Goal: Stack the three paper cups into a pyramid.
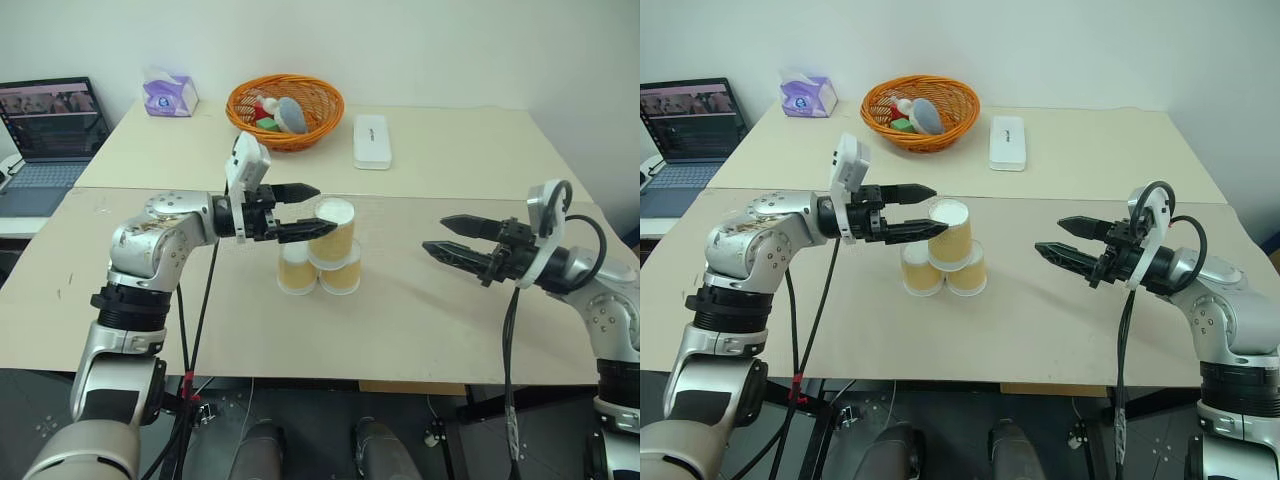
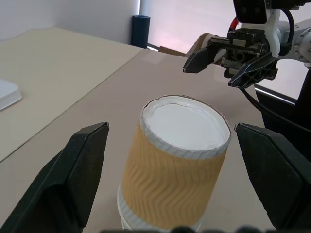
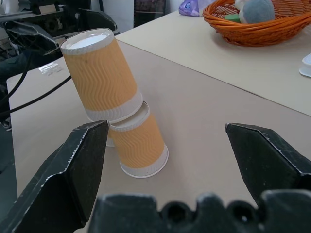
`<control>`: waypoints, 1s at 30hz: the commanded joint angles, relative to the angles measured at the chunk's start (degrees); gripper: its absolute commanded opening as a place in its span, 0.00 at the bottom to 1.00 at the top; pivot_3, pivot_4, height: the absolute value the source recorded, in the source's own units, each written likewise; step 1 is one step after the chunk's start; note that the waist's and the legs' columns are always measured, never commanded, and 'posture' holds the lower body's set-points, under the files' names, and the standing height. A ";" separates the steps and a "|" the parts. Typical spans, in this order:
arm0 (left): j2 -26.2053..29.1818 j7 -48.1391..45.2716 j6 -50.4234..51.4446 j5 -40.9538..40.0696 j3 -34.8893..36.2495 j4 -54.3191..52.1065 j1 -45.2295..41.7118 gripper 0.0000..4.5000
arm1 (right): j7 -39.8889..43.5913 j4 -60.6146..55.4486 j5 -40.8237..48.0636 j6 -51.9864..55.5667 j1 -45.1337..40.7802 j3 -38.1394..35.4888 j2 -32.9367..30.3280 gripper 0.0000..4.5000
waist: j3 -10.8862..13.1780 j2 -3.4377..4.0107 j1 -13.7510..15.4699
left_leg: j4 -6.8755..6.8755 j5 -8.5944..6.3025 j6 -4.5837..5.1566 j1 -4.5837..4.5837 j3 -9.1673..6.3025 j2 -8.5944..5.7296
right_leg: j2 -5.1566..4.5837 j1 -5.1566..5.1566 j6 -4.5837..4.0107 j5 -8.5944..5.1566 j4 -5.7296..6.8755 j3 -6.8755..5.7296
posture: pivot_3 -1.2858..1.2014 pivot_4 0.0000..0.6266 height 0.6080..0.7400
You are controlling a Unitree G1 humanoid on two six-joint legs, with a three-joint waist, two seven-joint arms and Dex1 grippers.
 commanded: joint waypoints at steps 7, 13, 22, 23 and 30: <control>-5.74 14.39 -0.96 -3.21 11.86 5.67 -8.81 0.98 | 0.21 -0.27 0.45 -0.65 -1.50 -1.00 -0.89 1.00 | 0.00 -0.01 0.05 | 0.02 0.00 0.00 -0.01 -0.02 0.00 | -0.01 0.00 0.00 0.00 0.01 -0.02 | 0.52 0.24 0.50; -4.62 22.92 3.09 -1.81 14.30 -0.49 -2.22 0.98 | -1.77 0.79 -1.99 -3.39 -0.83 -2.16 -0.77 1.00 | -0.02 0.04 -0.26 | 0.01 -0.01 0.01 -0.01 -0.05 0.00 | -0.01 -0.01 0.00 0.00 -0.02 -0.01 | 0.52 0.24 0.50; -7.82 43.09 4.15 0.80 23.79 -14.83 18.11 0.98 | -26.89 5.70 -12.02 -14.68 0.36 -10.75 8.22 1.00 | -0.03 0.03 0.23 | 0.09 0.03 -0.06 -0.01 -0.07 -0.02 | -0.08 -0.03 -0.01 0.00 0.22 -0.06 | 0.52 0.24 0.50; -8.29 44.61 3.01 1.63 24.33 -14.93 19.05 0.98 | -29.13 5.80 -12.71 -15.52 0.67 -11.46 9.24 1.00 | -0.04 0.02 0.28 | 0.05 0.03 -0.06 -0.02 -0.07 -0.06 | -0.11 -0.05 -0.01 0.01 0.21 -0.05 | 0.52 0.24 0.50; -11.35 52.92 -1.01 2.98 29.25 -14.75 22.06 0.98 | -40.86 2.12 -16.89 -17.31 8.31 -11.92 17.37 1.00 | -0.04 0.02 0.70 | 0.08 0.03 -0.07 -0.08 -0.06 -0.12 | -0.18 -0.07 -0.01 0.01 0.23 -0.06 | 0.52 0.24 0.50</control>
